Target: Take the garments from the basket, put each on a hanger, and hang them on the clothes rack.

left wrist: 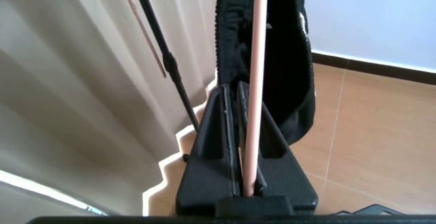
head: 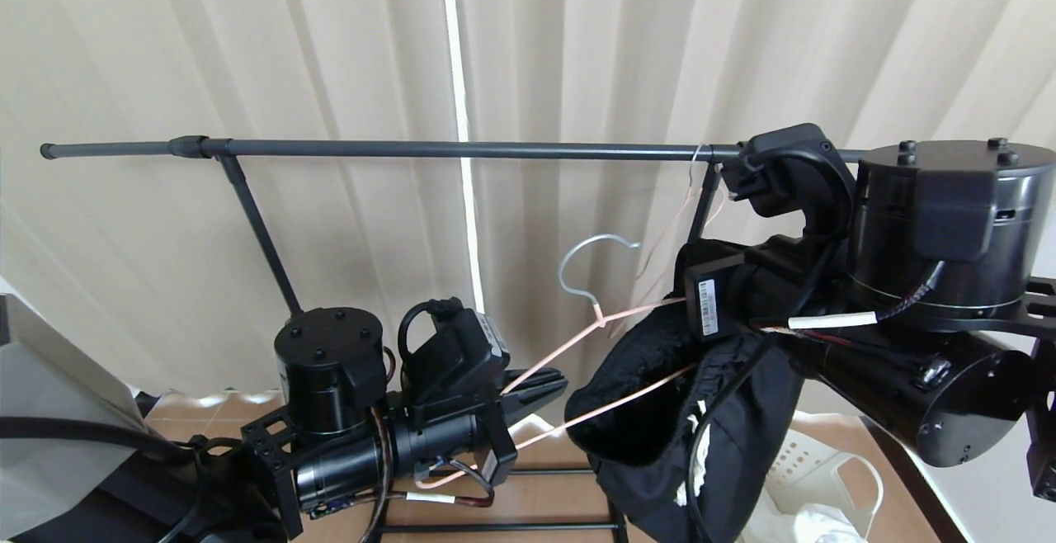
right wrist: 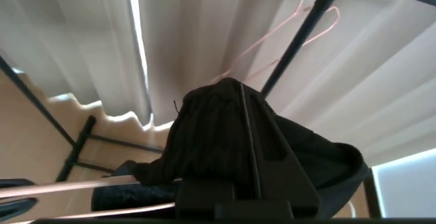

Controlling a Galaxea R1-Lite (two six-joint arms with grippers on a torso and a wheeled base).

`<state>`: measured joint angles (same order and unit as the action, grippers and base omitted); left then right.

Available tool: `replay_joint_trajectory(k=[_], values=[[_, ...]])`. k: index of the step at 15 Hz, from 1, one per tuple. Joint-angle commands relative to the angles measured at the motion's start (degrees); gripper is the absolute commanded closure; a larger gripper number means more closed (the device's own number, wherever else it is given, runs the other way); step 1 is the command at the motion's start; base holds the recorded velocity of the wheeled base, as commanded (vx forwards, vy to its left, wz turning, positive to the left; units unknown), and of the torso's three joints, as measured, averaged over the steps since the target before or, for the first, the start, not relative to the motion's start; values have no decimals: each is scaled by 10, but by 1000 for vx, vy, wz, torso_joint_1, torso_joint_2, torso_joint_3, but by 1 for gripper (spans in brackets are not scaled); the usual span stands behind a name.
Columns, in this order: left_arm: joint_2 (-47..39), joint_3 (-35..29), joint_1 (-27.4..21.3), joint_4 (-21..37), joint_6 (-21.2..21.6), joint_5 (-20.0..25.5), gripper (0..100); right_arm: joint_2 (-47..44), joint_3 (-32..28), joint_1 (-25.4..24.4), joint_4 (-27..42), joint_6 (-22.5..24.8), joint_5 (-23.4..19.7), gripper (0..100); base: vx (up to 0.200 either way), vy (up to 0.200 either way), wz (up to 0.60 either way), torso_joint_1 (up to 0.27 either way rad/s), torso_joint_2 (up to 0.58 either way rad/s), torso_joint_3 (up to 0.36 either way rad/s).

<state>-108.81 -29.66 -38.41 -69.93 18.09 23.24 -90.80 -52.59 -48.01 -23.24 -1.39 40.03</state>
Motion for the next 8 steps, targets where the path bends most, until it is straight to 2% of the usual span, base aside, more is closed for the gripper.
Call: replay_joint_trajectory(k=[1,6,8], values=[[-8,-1,0,0,-4,1,100,-3,-9,-30,0,-17,0,100,0,0,0,0,0,0],[-10,2,0,-9,-4,0,100,-18,-16,-101,0,-65,0,100,0,0,0,0,0,0],[-7,4,0,-10,-4,0,100,-24,-17,-101,-4,-70,0,100,0,0,0,0,0,0]])
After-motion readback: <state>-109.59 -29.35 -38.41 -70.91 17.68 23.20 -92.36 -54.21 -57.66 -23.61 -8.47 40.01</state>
